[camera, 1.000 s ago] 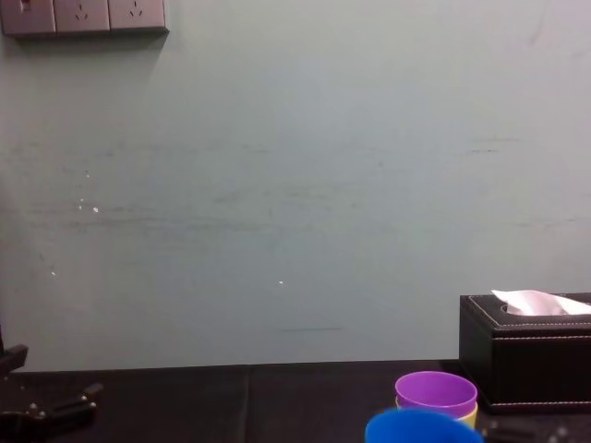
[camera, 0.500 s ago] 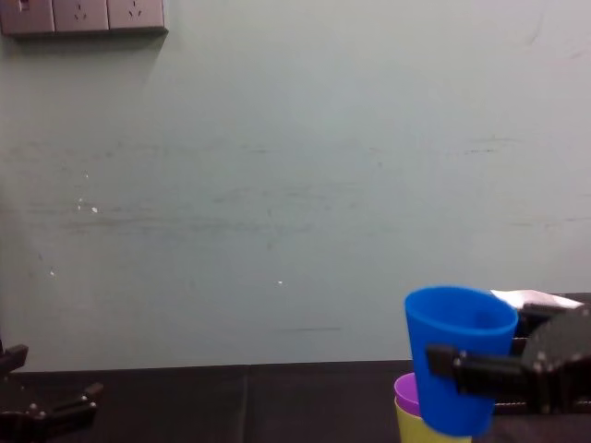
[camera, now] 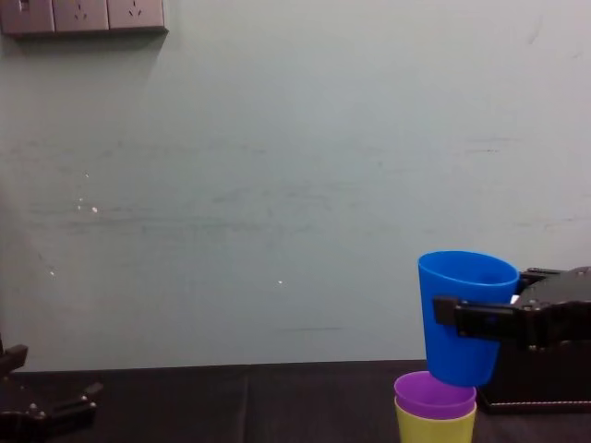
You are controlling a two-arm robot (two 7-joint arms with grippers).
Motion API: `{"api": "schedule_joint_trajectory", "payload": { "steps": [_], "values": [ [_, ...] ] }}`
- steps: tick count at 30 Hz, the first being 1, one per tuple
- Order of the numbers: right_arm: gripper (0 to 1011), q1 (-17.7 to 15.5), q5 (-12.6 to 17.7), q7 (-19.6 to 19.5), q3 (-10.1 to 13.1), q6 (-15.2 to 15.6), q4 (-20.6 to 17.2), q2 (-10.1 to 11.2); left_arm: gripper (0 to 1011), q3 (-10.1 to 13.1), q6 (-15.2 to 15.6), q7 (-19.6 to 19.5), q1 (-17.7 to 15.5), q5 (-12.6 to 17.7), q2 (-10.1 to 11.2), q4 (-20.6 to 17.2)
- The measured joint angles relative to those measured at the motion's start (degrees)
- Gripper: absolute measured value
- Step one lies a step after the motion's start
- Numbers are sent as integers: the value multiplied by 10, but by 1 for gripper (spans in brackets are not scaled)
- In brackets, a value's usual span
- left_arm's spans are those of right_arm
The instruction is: Stack the three plastic cups sequentially using one hand.
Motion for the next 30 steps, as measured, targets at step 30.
{"api": "schedule_joint_trajectory", "payload": {
  "steps": [30],
  "values": [
    [716, 59, -5, -6, -31, 11, 73, -25, 1010, 0, 0, 0, 0, 0, 0, 0]
  ]
}}
